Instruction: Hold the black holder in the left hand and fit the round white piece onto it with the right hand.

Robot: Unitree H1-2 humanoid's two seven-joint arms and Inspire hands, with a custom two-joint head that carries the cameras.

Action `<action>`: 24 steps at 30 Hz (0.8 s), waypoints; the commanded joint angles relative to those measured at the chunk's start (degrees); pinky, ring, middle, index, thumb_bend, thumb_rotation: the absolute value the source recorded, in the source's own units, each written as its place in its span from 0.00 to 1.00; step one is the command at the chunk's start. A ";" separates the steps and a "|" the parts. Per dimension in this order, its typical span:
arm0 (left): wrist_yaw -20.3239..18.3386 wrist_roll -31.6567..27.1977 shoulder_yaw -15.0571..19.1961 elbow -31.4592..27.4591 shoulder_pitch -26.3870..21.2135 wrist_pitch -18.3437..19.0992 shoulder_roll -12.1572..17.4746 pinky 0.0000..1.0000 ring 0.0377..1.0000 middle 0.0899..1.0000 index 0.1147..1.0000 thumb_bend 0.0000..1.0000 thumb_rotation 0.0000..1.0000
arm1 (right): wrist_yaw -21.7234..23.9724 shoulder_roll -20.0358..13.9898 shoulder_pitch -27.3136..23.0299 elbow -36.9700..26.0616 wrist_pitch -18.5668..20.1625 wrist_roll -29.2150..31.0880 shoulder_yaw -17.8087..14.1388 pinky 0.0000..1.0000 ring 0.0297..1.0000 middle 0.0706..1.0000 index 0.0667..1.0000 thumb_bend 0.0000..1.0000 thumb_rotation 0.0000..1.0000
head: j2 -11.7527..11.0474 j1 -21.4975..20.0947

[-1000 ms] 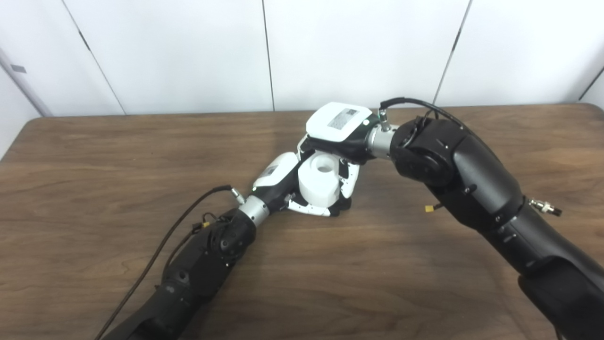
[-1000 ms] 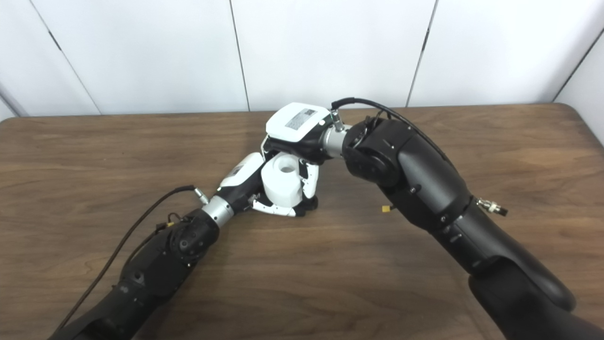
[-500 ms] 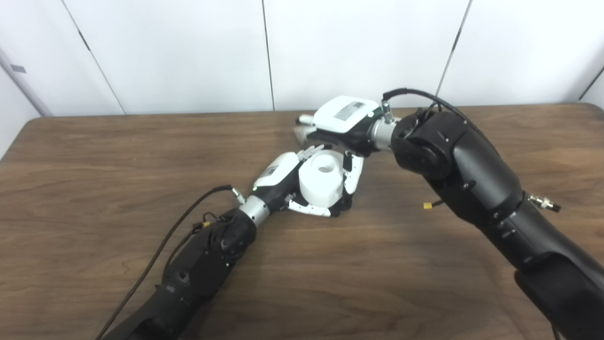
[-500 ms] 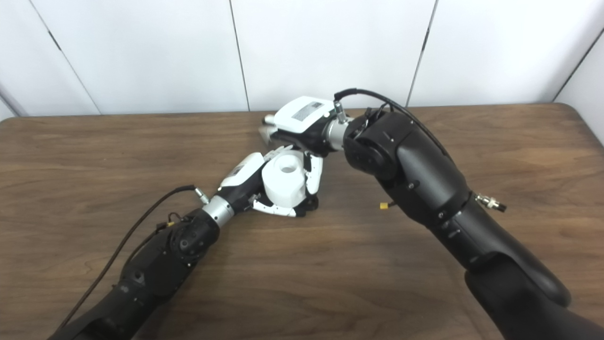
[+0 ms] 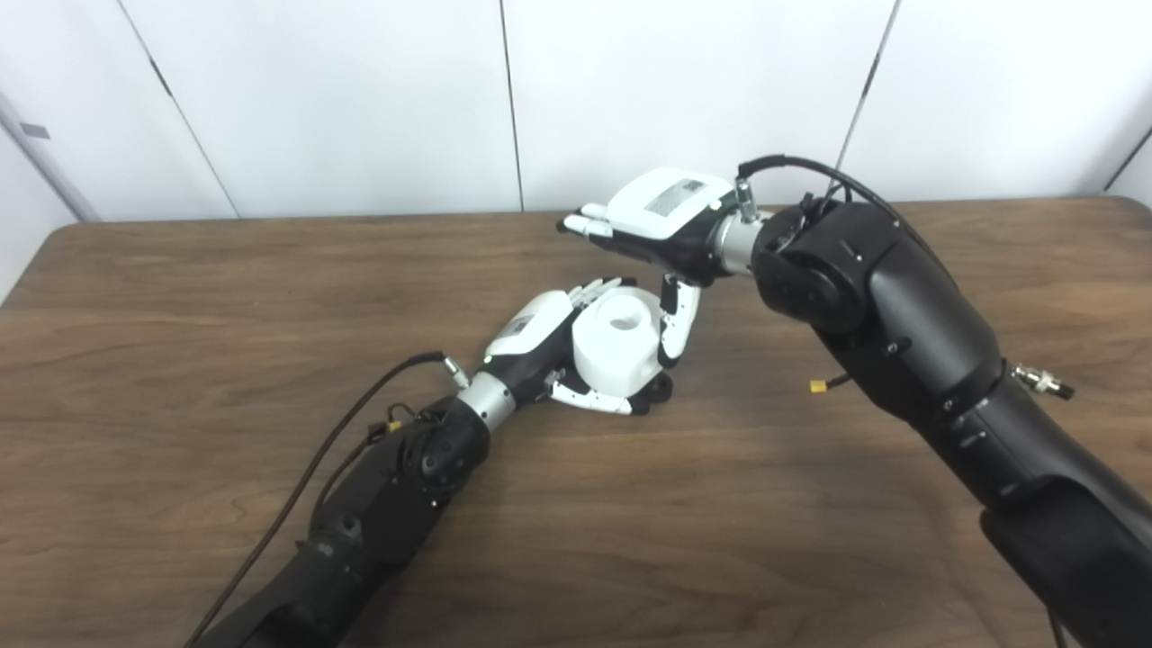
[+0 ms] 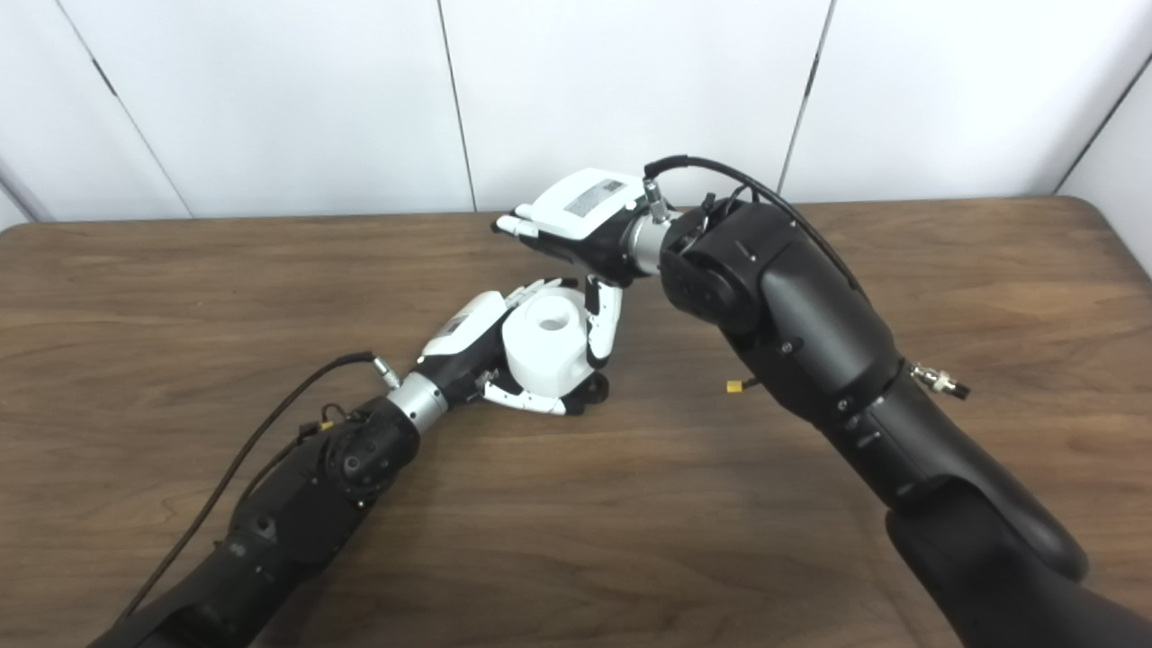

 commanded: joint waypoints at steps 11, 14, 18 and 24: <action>-7.34 0.26 -3.25 4.93 3.68 0.63 -2.46 0.99 1.00 0.96 0.41 0.52 0.06 | 19.94 -15.08 -14.54 -7.87 21.48 16.39 6.25 0.65 0.93 1.00 1.00 1.00 0.19 | -0.44 -0.49; -7.75 0.14 -3.00 4.98 3.66 0.86 -2.36 1.00 1.00 0.97 0.41 0.52 0.06 | 19.94 -19.82 -15.54 -9.09 22.69 21.64 6.90 0.70 0.92 1.00 1.00 1.00 0.19 | -0.60 -0.59; -7.94 0.09 -2.85 5.15 3.66 0.60 -2.21 1.00 1.00 0.97 0.41 0.52 0.06 | 13.09 -21.35 -10.81 -10.98 22.11 25.63 -1.67 0.62 0.79 0.95 0.98 1.00 0.09 | -0.79 -0.94; -7.92 0.14 -2.57 5.64 3.73 0.20 -2.15 1.00 1.00 0.97 0.41 0.52 0.06 | -13.30 -14.10 3.21 -9.63 11.42 31.10 -19.93 0.64 0.74 0.76 0.75 0.83 0.01 | -1.29 -1.69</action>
